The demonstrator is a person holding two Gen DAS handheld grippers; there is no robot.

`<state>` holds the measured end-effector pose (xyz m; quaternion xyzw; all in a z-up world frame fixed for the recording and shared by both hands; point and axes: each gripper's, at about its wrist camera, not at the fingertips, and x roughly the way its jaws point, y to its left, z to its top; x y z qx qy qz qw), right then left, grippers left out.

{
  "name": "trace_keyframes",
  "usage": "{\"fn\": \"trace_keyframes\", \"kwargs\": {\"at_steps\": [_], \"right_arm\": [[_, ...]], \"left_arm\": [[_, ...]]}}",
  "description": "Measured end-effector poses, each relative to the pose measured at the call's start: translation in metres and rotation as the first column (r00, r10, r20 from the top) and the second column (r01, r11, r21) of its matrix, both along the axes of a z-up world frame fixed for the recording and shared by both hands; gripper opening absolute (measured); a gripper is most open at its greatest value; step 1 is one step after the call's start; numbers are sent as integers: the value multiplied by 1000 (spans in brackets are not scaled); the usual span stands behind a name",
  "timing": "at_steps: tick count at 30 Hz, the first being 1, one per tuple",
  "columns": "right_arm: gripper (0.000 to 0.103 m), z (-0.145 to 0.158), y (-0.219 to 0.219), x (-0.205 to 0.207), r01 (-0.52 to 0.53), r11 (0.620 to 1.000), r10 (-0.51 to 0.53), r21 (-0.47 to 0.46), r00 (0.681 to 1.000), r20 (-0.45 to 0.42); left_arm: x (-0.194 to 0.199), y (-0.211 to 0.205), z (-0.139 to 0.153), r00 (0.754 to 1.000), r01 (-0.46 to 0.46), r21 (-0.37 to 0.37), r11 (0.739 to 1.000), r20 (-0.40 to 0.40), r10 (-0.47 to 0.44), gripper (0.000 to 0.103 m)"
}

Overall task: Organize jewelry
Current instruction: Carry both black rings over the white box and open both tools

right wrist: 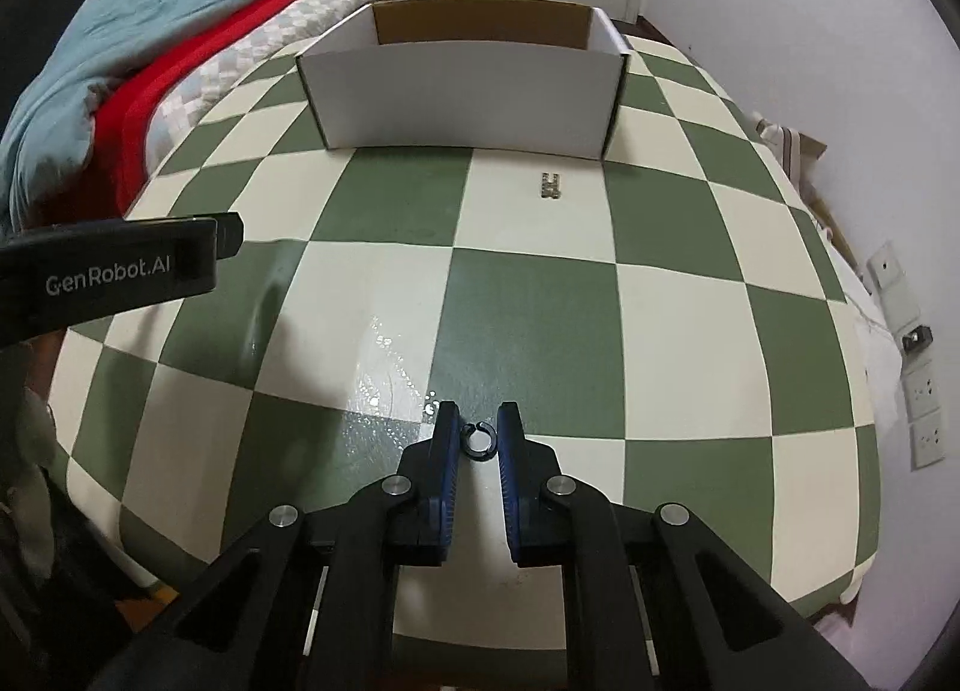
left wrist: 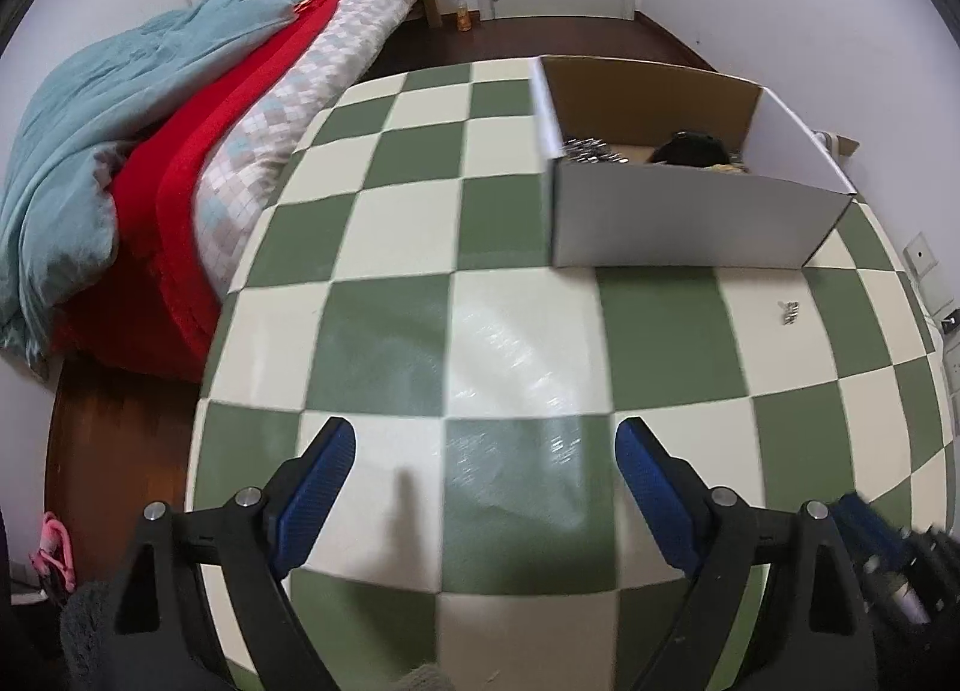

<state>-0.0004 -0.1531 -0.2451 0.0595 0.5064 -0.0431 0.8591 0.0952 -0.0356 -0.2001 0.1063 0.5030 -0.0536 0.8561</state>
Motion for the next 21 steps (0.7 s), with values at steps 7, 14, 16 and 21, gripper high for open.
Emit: {"fn": "trace_keyframes", "kwargs": {"at_steps": [7,14,16,21], "right_arm": [[13,6,-77,12,180,980,-183,88,983,18],[13,8,-132,33,275,958,-278,80,960,29],[13,7,-141,39,288,954,-291,78,956,28],[13,1,-152,49,303,949,-306,83,952,24]], "left_arm": [[10,-69,-13,994,108,4,994,-6,-108,89],[29,-128,-28,985,173,-7,985,-13,-173,87],[31,-138,-30,983,186,-4,983,-6,-186,74],[32,-152,-32,973,230,-38,972,2,-230,4]]}}
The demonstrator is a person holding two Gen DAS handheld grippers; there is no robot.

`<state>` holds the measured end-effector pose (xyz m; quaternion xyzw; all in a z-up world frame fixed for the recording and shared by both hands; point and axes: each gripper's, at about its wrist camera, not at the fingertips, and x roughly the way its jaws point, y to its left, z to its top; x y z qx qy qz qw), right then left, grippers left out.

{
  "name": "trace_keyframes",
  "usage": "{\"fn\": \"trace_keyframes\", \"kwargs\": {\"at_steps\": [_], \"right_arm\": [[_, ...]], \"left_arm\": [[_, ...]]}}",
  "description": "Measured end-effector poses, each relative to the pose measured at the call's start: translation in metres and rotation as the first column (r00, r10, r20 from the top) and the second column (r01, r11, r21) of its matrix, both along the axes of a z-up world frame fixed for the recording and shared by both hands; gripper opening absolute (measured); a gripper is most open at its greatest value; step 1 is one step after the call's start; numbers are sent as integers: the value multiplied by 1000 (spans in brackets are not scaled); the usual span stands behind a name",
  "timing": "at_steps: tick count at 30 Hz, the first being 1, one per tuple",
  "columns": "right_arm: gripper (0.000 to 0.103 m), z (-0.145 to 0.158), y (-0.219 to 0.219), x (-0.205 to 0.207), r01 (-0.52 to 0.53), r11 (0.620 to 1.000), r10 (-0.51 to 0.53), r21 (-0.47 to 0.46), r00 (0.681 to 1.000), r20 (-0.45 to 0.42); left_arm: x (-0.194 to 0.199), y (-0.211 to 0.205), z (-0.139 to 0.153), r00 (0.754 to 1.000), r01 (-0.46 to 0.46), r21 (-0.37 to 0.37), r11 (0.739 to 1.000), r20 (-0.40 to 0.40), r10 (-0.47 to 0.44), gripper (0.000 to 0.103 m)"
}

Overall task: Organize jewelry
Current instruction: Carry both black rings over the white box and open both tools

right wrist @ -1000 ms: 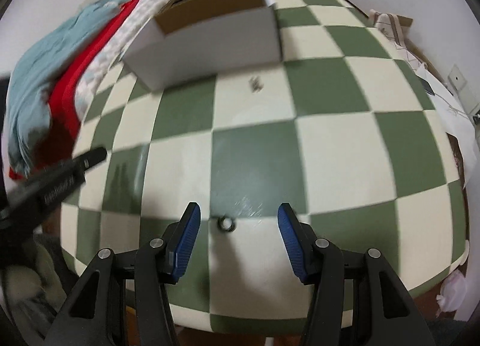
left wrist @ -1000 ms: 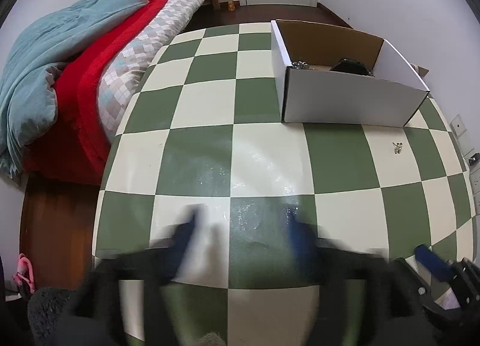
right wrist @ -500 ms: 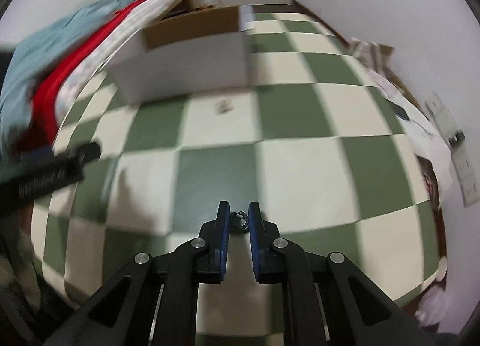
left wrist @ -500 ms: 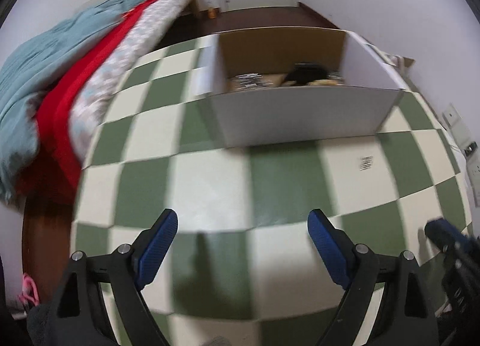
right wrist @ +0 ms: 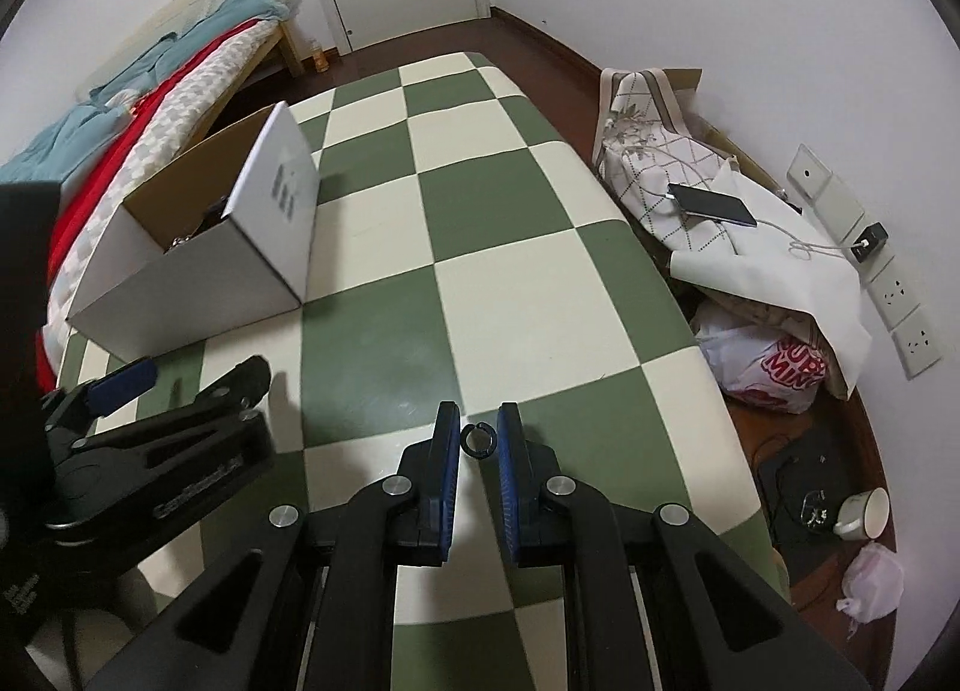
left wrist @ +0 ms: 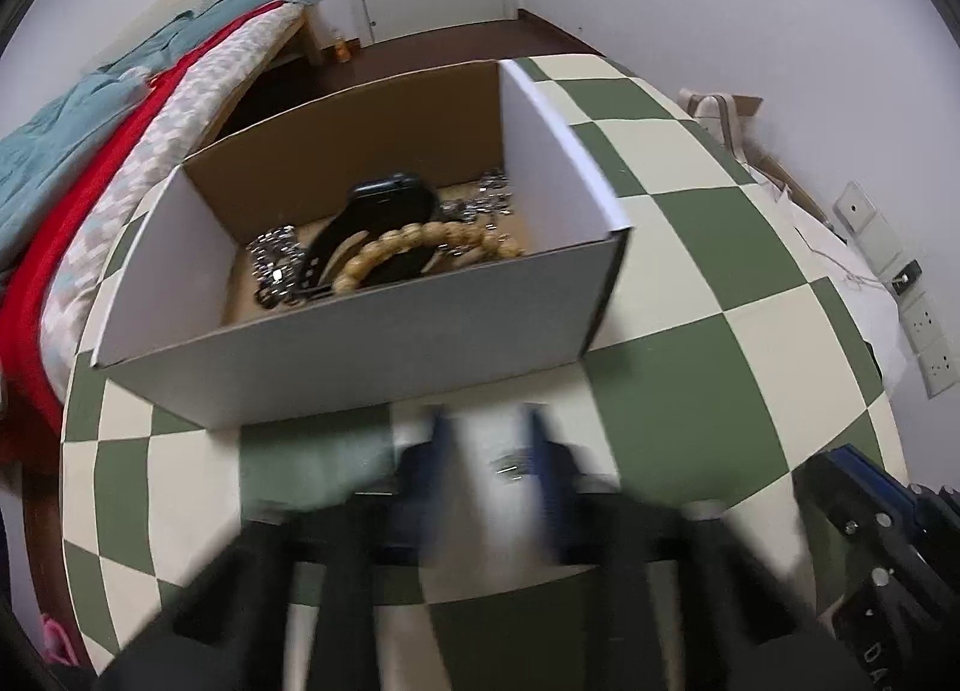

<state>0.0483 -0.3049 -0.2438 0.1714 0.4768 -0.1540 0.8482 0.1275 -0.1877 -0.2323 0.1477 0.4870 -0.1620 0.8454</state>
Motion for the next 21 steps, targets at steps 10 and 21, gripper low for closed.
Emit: {"fn": "trace_keyframes", "kwargs": {"at_steps": [10,21], "right_arm": [[13,6,-2,2,8,1000,-8,4,1000,27],[13,81,14,10,-47,997,37,59,987,156]], "left_arm": [[-8,17,23,999,-5,-34,999,32,6,0],[24,90,120,994,-93,-151,984,45,100,0]]}}
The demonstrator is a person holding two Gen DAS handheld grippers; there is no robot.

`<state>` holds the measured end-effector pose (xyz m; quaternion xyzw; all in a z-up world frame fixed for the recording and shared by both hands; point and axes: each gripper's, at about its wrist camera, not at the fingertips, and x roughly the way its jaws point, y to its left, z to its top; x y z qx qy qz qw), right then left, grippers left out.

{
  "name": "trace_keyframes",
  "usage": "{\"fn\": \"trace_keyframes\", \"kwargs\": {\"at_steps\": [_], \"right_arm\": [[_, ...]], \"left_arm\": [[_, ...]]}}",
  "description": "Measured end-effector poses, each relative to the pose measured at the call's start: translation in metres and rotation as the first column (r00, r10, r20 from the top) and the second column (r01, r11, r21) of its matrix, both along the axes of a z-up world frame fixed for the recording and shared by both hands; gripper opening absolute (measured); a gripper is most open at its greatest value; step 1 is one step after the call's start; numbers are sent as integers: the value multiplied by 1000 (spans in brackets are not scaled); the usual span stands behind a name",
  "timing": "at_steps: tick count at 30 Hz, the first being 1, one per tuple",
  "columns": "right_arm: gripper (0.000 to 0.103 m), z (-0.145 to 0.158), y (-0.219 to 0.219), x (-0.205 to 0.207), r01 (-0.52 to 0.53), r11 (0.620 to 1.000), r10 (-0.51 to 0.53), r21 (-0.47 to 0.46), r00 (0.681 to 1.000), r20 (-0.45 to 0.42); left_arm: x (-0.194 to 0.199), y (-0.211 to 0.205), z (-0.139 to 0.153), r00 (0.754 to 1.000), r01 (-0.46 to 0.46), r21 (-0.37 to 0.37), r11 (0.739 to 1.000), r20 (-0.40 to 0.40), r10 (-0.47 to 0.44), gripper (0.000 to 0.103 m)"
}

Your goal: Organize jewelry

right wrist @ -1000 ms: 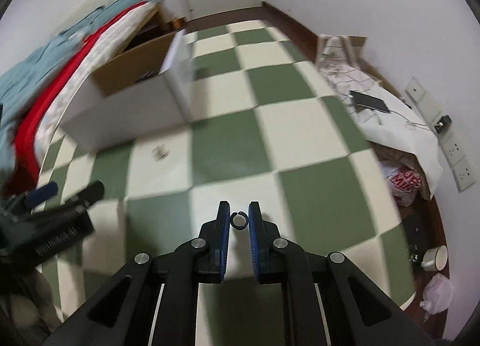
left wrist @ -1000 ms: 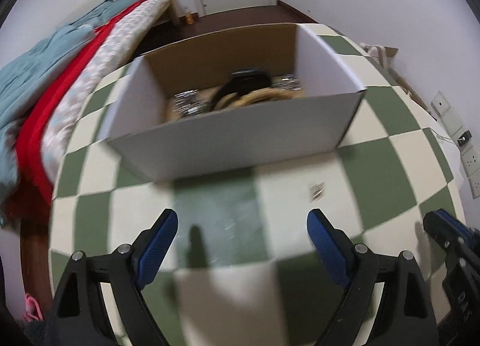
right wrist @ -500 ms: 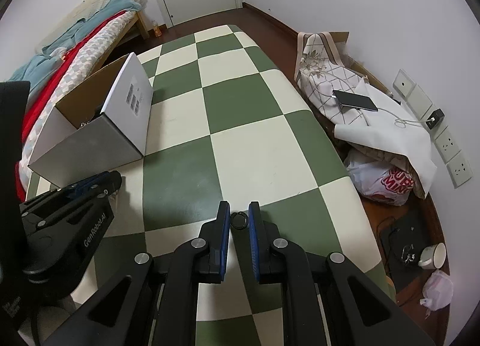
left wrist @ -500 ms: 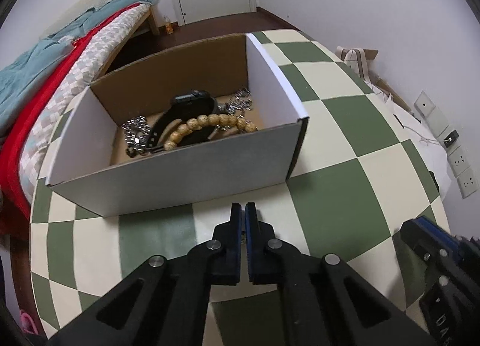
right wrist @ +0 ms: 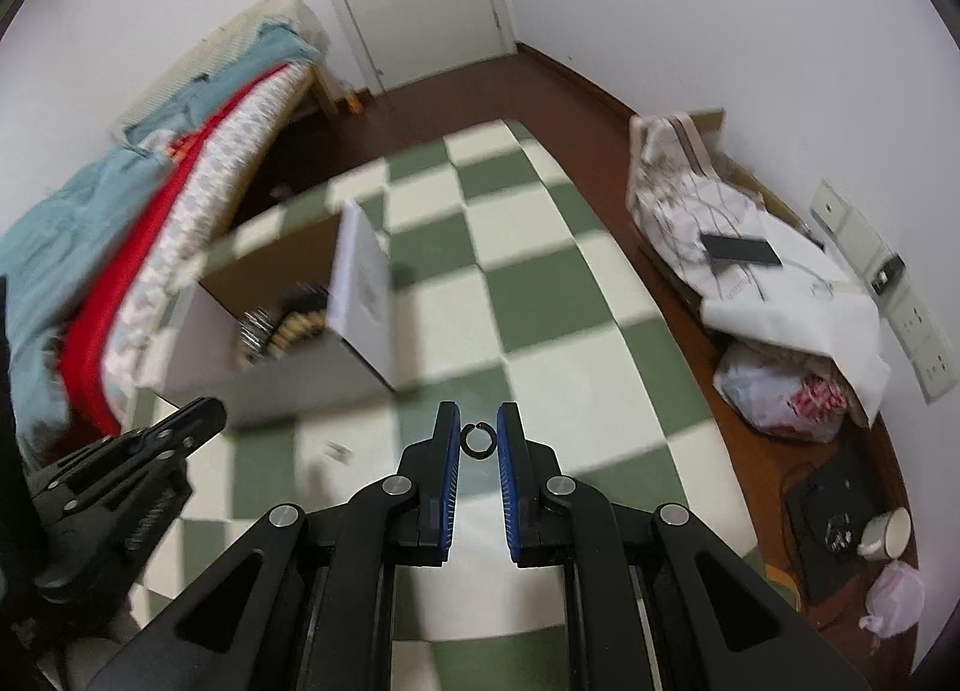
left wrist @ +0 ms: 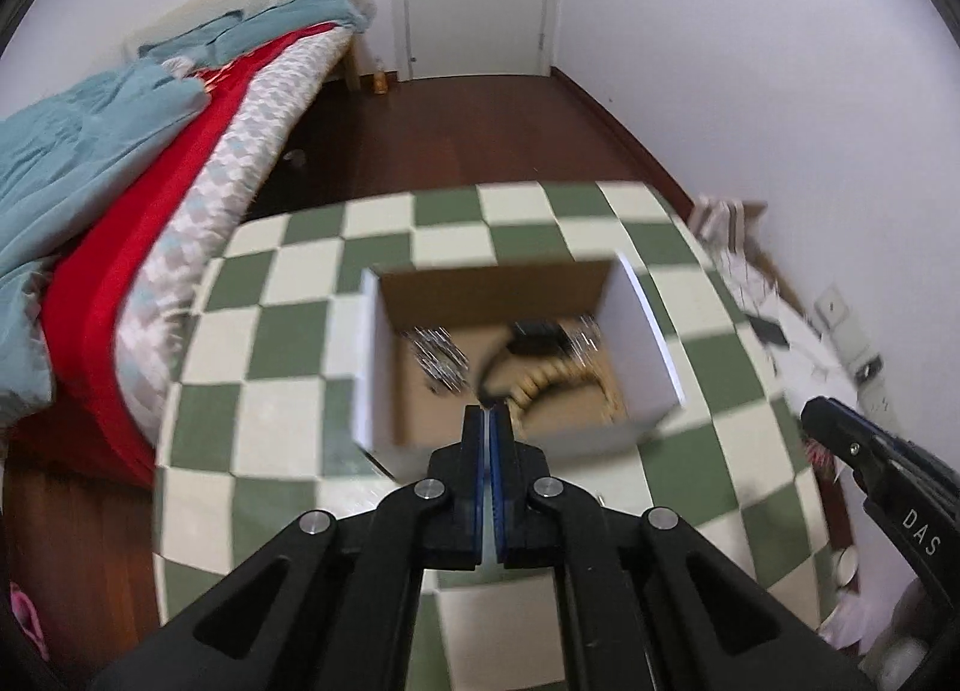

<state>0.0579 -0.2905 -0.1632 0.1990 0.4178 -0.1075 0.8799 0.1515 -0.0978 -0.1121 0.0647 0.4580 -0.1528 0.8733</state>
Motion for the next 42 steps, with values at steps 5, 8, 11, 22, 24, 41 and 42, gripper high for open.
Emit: {"fn": "trace_keyframes", "kwargs": {"at_steps": [5,8,11,22,24,41,42], "right_arm": [[13,37,12,37,-58,998,56,36,997,50],[13,45,19,69,-100,993,97,60,994,41],[13,40,20,99,-128,986,128,108,992,6],[14,3,26,135,-210,938,238,277,968,-72],[14,-2,26,134,-204,935,235,289,969,-78],[36,-36,61,61,-219,970,229,107,969,-93],[36,-44,67,61,-227,969,237,102,966,-105]], "left_arm": [[42,12,11,999,-9,-5,1000,-47,9,0],[63,11,3,996,-3,-6,1000,-91,2,0],[77,7,-9,990,8,-7,1000,-141,-9,0],[68,5,-26,991,-29,29,999,-131,33,7],[66,6,-21,995,-43,57,997,-90,48,38],[30,48,-27,983,-183,174,968,49,178,103],[29,52,-28,982,-189,178,966,49,183,103]]}}
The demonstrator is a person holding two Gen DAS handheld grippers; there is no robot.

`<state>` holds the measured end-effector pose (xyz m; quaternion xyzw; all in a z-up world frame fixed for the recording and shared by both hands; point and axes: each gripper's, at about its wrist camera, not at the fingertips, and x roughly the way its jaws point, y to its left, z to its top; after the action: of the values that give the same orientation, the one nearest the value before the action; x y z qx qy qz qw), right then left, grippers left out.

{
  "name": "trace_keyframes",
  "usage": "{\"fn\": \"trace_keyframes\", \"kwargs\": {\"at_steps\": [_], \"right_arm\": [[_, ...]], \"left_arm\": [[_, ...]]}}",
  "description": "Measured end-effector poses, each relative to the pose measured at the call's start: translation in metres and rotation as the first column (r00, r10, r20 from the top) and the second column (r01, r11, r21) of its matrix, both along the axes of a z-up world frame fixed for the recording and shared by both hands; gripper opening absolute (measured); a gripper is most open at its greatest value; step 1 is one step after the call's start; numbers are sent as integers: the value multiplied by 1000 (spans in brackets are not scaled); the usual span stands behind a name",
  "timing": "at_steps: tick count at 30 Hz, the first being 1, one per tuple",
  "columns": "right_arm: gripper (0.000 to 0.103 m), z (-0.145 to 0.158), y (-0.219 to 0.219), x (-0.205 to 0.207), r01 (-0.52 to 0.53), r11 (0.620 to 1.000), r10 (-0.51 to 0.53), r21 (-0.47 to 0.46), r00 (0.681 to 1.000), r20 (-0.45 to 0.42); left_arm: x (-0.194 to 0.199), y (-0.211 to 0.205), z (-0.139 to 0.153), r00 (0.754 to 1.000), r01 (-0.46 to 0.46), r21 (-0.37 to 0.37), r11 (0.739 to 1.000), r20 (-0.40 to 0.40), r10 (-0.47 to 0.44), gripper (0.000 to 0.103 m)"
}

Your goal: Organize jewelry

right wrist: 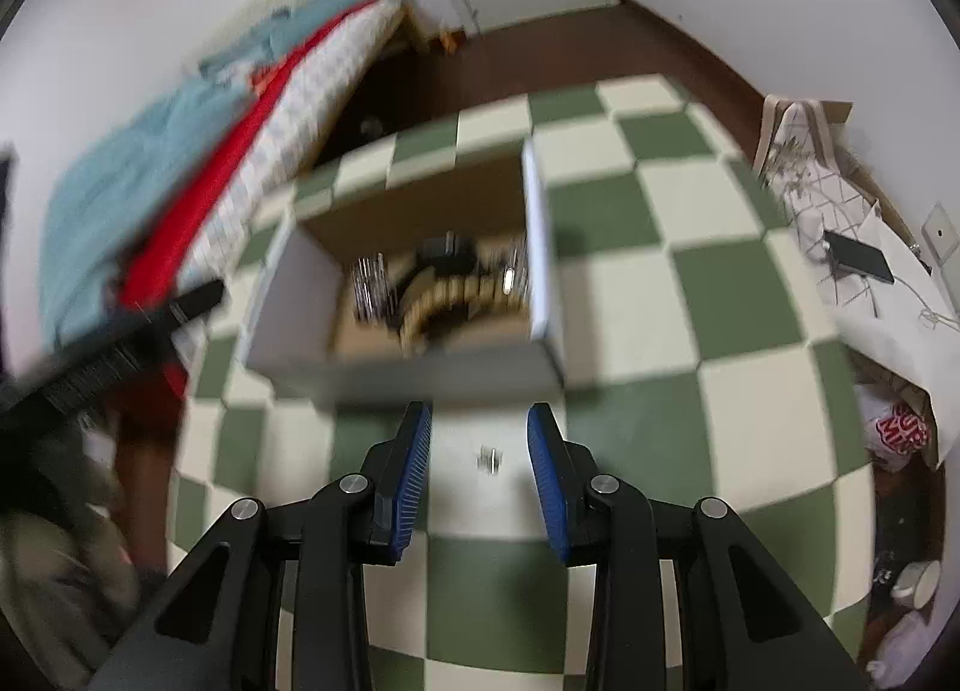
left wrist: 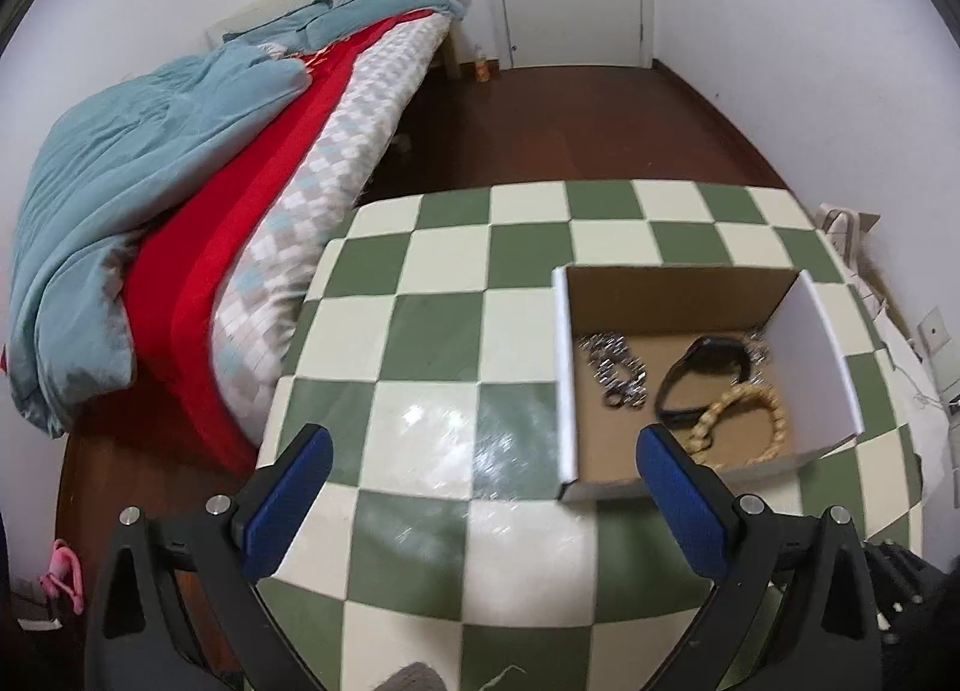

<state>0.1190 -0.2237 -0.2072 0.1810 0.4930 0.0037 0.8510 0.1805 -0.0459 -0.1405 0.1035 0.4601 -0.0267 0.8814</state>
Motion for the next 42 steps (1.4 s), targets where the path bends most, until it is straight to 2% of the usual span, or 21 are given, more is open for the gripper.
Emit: {"fn": "trace_keyframes", "kwargs": {"at_steps": [3,5,6,7,11,15,17,20,24,27,35,37,39,42], "right_arm": [[36,-22,17,3,-26,998,25,-49,999,-26],[31,-38,27,5,-41,995,36,-91,998,-56],[18,-42,30,4,-45,993,39,-111,998,-55],[0,-42,33,3,-48,987,42,-150,998,-42],[0,-31,26,-6,-12,990,11,-142,1000,-5],[0,11,10,-17,40,997,-35,-65,996,85],[0,34,3,-17,51,998,-46,-42,990,131],[0,46,3,1,9,1000,-7,-17,993,114],[2,26,12,16,-38,999,40,-35,999,37],[14,6,19,10,-51,998,51,-49,999,10],[16,-43,30,15,-72,991,64,-110,996,-68],[15,-42,33,13,-79,987,74,-137,996,-43],[0,-42,34,13,-83,986,77,-143,996,-48],[0,-34,31,4,-70,985,69,-158,998,-12]], "left_arm": [[-4,8,-1,1000,-11,6,1000,-1,11,103],[-6,11,0,1000,-16,9,1000,-2,16,103],[-6,13,1,1000,-16,9,1000,-2,16,103],[-7,13,2,1000,-17,7,1000,-1,17,103],[-8,12,17,1000,-13,-20,1000,28,14,103],[-1,5,27,999,3,-44,999,40,-2,103],[5,1,27,999,2,-32,999,40,-1,103],[8,-2,23,1000,9,-21,1000,27,-9,103],[1,2,15,1000,-2,17,1000,29,2,103],[-2,8,6,1000,-16,30,999,9,16,103],[-5,17,-1,999,-40,37,998,-3,40,103],[-6,17,2,999,-40,32,999,4,40,103],[-7,17,5,999,-34,28,999,13,33,103],[-9,15,10,999,-26,18,999,25,26,103]]}}
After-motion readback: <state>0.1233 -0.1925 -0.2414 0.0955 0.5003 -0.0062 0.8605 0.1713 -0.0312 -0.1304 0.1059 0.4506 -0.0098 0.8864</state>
